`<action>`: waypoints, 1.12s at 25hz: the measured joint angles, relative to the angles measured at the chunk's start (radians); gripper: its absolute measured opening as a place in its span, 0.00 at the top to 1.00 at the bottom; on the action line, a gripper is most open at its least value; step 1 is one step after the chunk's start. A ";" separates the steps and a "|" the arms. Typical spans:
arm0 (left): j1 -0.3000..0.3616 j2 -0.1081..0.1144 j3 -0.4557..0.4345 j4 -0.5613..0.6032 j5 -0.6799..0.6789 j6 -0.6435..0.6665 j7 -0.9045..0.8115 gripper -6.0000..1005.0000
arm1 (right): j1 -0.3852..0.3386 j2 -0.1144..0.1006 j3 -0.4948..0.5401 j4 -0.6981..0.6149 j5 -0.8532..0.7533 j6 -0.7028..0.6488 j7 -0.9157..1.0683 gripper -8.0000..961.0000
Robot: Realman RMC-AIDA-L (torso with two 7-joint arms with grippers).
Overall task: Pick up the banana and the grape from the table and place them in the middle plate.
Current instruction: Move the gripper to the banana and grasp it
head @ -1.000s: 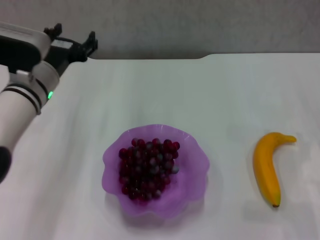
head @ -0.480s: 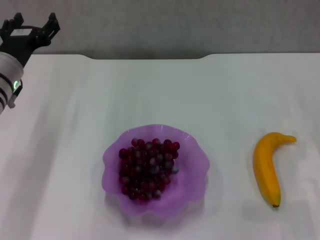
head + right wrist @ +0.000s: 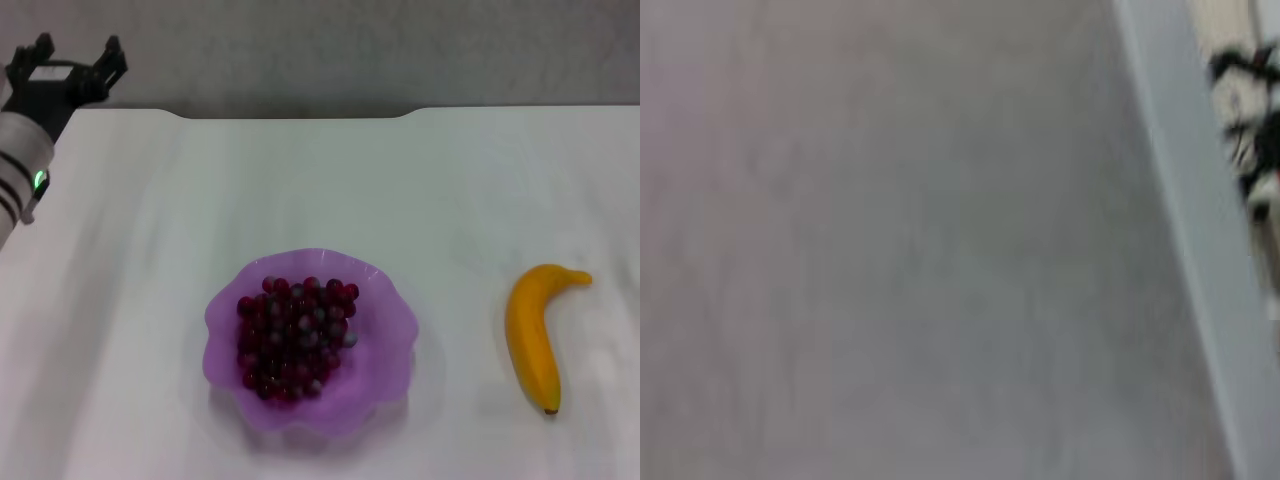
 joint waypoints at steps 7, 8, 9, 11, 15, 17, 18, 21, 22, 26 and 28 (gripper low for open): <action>0.005 0.000 0.002 0.018 0.021 -0.014 0.002 0.13 | -0.008 -0.008 0.117 -0.295 -0.012 0.566 -0.182 0.08; 0.005 0.000 0.002 0.018 0.025 -0.016 0.003 0.13 | -0.010 -0.007 0.142 -0.322 -0.012 0.621 -0.213 0.08; 0.004 0.000 0.004 0.018 0.026 -0.017 0.003 0.13 | -0.011 -0.006 0.173 -0.366 -0.012 0.706 -0.253 0.08; 0.004 0.000 0.007 0.018 0.026 -0.019 0.003 0.13 | -0.012 -0.007 0.204 -0.440 -0.014 0.856 -0.311 0.08; 0.004 0.000 0.007 0.018 0.039 -0.027 0.005 0.12 | -0.017 -0.008 0.230 -0.547 -0.016 1.057 -0.409 0.08; 0.005 0.000 0.007 0.018 0.051 -0.028 0.005 0.12 | -0.026 -0.005 0.227 -0.597 -0.016 1.133 -0.448 0.08; 0.005 -0.001 0.007 0.018 0.053 -0.028 0.005 0.12 | -0.032 -0.004 0.217 -0.620 -0.016 1.169 -0.460 0.08; 0.003 -0.003 0.007 0.017 0.056 -0.030 0.005 0.12 | -0.050 0.001 0.167 -0.670 -0.005 1.236 -0.466 0.08; 0.003 -0.004 0.007 0.015 0.059 -0.033 0.006 0.12 | -0.056 0.002 0.149 -0.677 0.005 1.244 -0.459 0.08; 0.003 -0.005 0.007 0.009 0.079 -0.048 0.006 0.13 | -0.073 0.004 0.075 -0.679 0.079 1.241 -0.439 0.08; 0.003 -0.005 0.007 0.009 0.079 -0.049 0.006 0.13 | -0.076 0.004 0.045 -0.681 0.110 1.241 -0.438 0.09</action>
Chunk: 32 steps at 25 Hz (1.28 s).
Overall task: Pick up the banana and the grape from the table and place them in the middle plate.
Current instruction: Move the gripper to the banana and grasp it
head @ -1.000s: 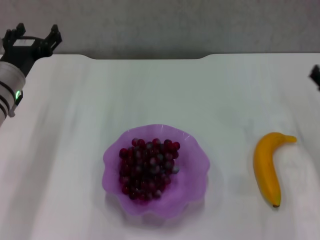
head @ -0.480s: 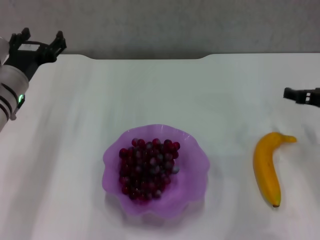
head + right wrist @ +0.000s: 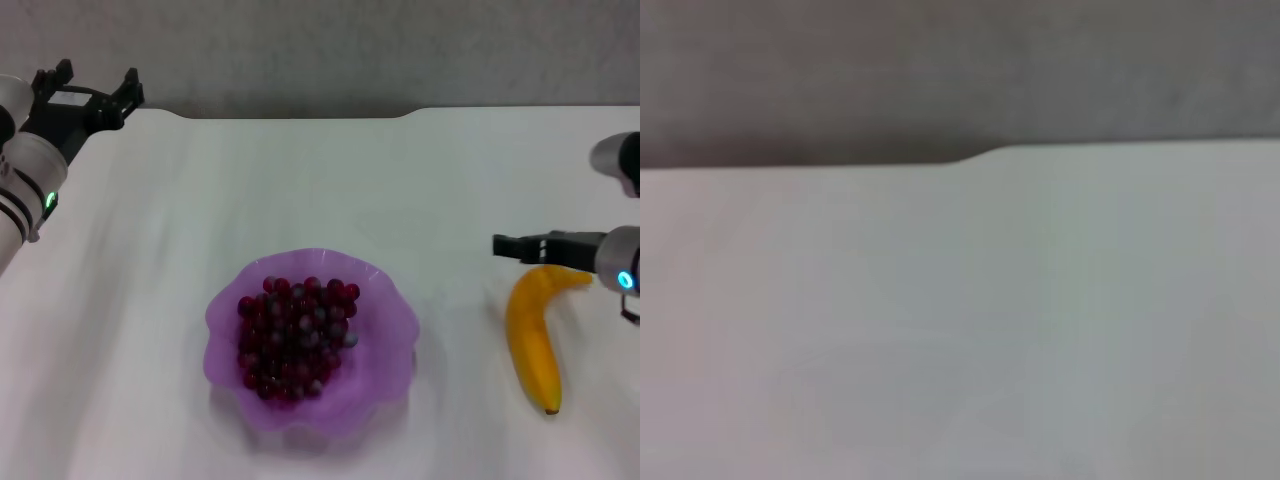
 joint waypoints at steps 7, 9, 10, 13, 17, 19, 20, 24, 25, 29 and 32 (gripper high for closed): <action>0.001 0.000 -0.003 -0.008 0.024 -0.006 0.000 0.13 | -0.049 0.000 -0.023 -0.017 0.051 0.016 0.004 0.10; 0.002 0.000 -0.004 -0.011 0.026 -0.011 0.000 0.13 | -0.076 -0.003 -0.020 -0.049 0.051 0.035 0.007 0.11; 0.003 0.001 -0.004 -0.013 0.026 -0.017 0.000 0.13 | -0.093 -0.004 -0.017 -0.070 0.051 0.047 0.009 0.11; 0.003 0.003 -0.005 -0.019 0.026 -0.025 0.000 0.13 | -0.125 -0.005 -0.013 -0.105 0.047 0.062 0.009 0.11; 0.005 0.005 -0.008 -0.027 0.026 -0.028 0.000 0.12 | -0.129 -0.003 -0.021 -0.111 0.053 0.078 0.011 0.12; 0.005 0.005 -0.007 -0.028 0.026 -0.028 0.000 0.12 | -0.130 -0.002 -0.032 -0.108 0.053 0.080 0.014 0.13; 0.005 0.005 -0.006 -0.028 0.026 -0.029 0.000 0.12 | -0.130 -0.002 -0.035 -0.105 0.054 0.079 0.016 0.13; 0.009 0.004 -0.004 -0.031 0.026 -0.029 0.000 0.13 | -0.131 -0.001 -0.054 -0.102 0.073 0.085 0.024 0.14; 0.011 0.004 -0.004 -0.031 0.026 -0.029 0.000 0.13 | -0.132 -0.001 -0.061 -0.102 0.083 0.086 0.025 0.14; 0.015 0.004 -0.006 -0.035 0.025 -0.029 0.000 0.13 | -0.141 -0.002 -0.072 -0.096 0.102 0.084 0.025 0.15; 0.017 0.005 -0.008 -0.038 0.025 -0.030 0.000 0.13 | -0.147 -0.002 -0.067 -0.095 0.106 0.088 0.025 0.16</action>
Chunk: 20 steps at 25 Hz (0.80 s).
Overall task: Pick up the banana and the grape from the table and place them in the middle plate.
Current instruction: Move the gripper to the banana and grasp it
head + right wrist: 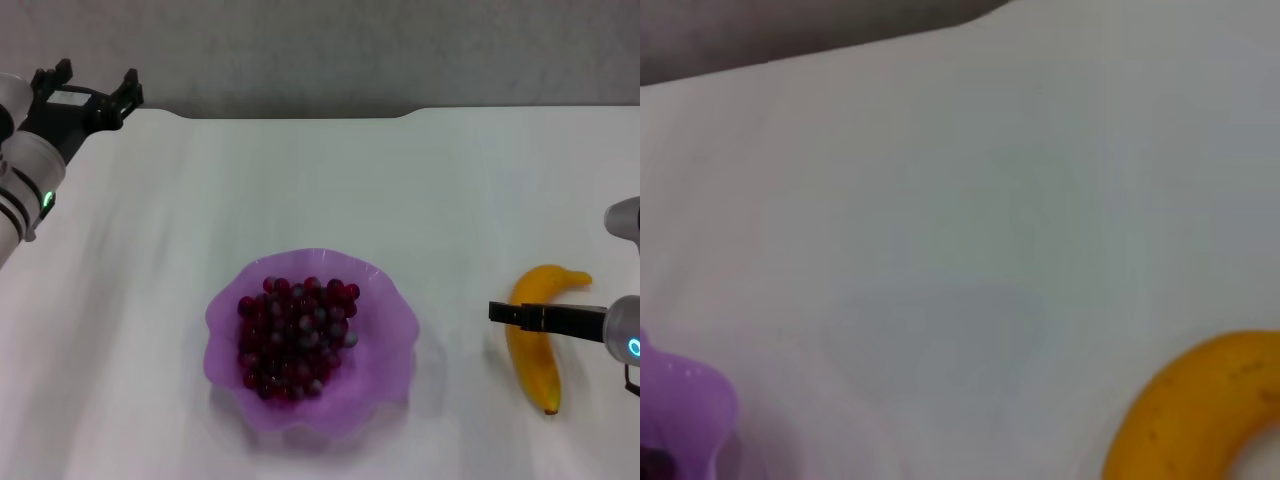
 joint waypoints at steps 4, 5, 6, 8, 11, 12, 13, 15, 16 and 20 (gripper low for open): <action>0.002 0.002 0.001 0.000 0.000 -0.011 -0.001 0.12 | -0.010 0.000 0.003 -0.003 0.001 0.003 0.001 0.16; 0.002 0.002 0.001 0.000 0.000 -0.013 -0.001 0.12 | -0.012 0.000 0.003 -0.003 0.001 0.003 0.001 0.17; 0.002 0.002 0.001 0.000 0.000 -0.014 -0.001 0.13 | -0.015 0.000 0.003 0.000 0.001 0.003 0.002 0.17; 0.002 0.002 0.000 -0.001 0.000 -0.014 -0.001 0.13 | -0.020 0.000 0.003 0.003 0.001 0.000 0.002 0.17; 0.002 0.002 -0.001 -0.002 0.000 -0.014 -0.002 0.13 | -0.023 -0.001 0.000 0.011 0.001 -0.006 0.001 0.18; 0.002 0.002 -0.002 -0.002 0.000 -0.014 -0.002 0.13 | -0.022 -0.001 -0.002 0.014 0.001 -0.007 0.001 0.18; 0.002 0.002 -0.003 -0.002 0.000 -0.014 -0.003 0.13 | -0.020 -0.001 -0.004 0.020 0.001 -0.011 0.000 0.18; 0.002 0.001 -0.003 -0.002 0.000 -0.014 -0.002 0.13 | -0.016 -0.001 -0.007 0.034 0.001 -0.019 -0.002 0.19; 0.002 0.000 -0.003 -0.002 0.000 -0.013 -0.002 0.13 | -0.015 -0.001 -0.008 0.038 0.001 -0.022 -0.003 0.19; 0.002 -0.003 -0.002 -0.002 0.000 -0.012 -0.002 0.12 | -0.012 -0.001 -0.009 0.054 -0.001 -0.033 -0.005 0.20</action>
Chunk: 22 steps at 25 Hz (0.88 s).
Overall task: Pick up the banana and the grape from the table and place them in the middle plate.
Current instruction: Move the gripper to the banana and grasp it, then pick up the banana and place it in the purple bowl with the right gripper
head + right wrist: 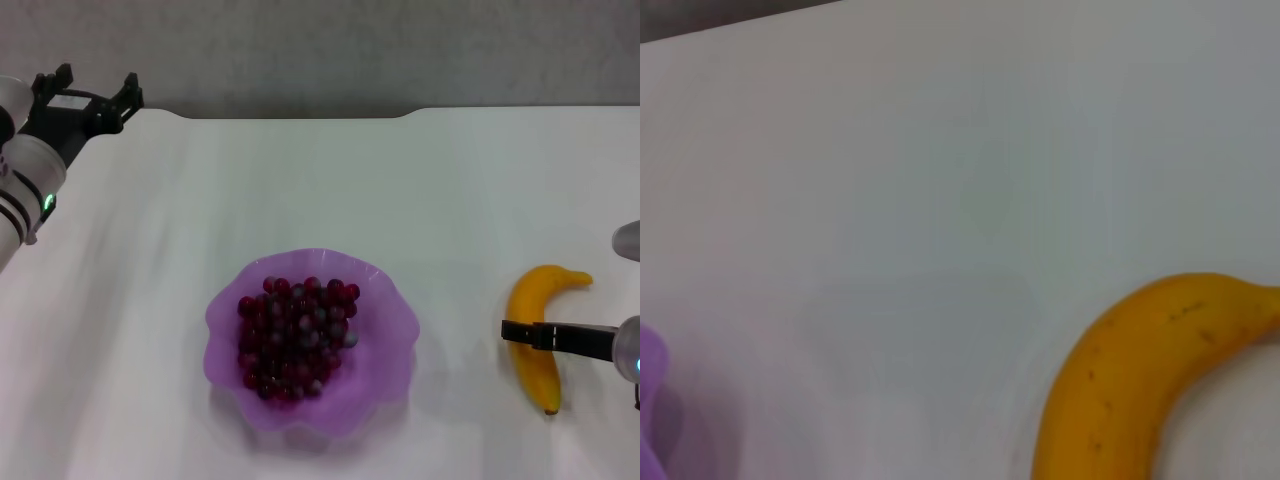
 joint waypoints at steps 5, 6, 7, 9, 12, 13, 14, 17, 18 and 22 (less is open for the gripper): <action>0.000 -0.001 -0.001 0.001 0.000 0.001 0.000 0.12 | 0.002 0.000 -0.001 0.002 0.000 -0.012 0.000 0.21; 0.000 -0.002 -0.001 0.001 0.000 0.002 0.000 0.12 | 0.002 0.000 -0.001 0.004 0.000 -0.015 0.001 0.21; 0.000 -0.002 -0.001 0.001 0.000 0.003 0.000 0.12 | 0.002 0.000 -0.001 0.006 0.000 -0.021 0.001 0.21; 0.000 -0.002 -0.001 0.001 0.000 0.004 0.000 0.13 | 0.002 0.001 -0.005 0.013 0.000 -0.034 0.000 0.22; 0.000 -0.003 -0.001 0.001 0.000 0.004 0.000 0.13 | 0.002 0.000 -0.034 0.016 0.001 -0.054 -0.012 0.34; 0.000 -0.003 -0.001 0.001 0.000 0.005 0.000 0.13 | 0.002 0.000 -0.047 0.016 0.001 -0.061 -0.015 0.38; 0.001 -0.003 -0.001 0.001 0.000 0.005 0.000 0.13 | 0.002 0.000 -0.052 0.016 0.002 -0.063 -0.014 0.42; 0.003 -0.003 -0.001 0.001 0.000 0.008 0.000 0.12 | 0.002 0.000 -0.052 0.018 0.003 -0.063 -0.009 0.47; 0.004 -0.003 -0.001 0.001 0.000 0.008 0.000 0.12 | 0.001 0.000 -0.051 0.016 0.004 -0.061 -0.009 0.48; 0.013 -0.002 -0.001 0.000 0.000 0.009 0.000 0.12 | -0.010 -0.001 -0.043 -0.031 0.010 -0.031 -0.013 0.49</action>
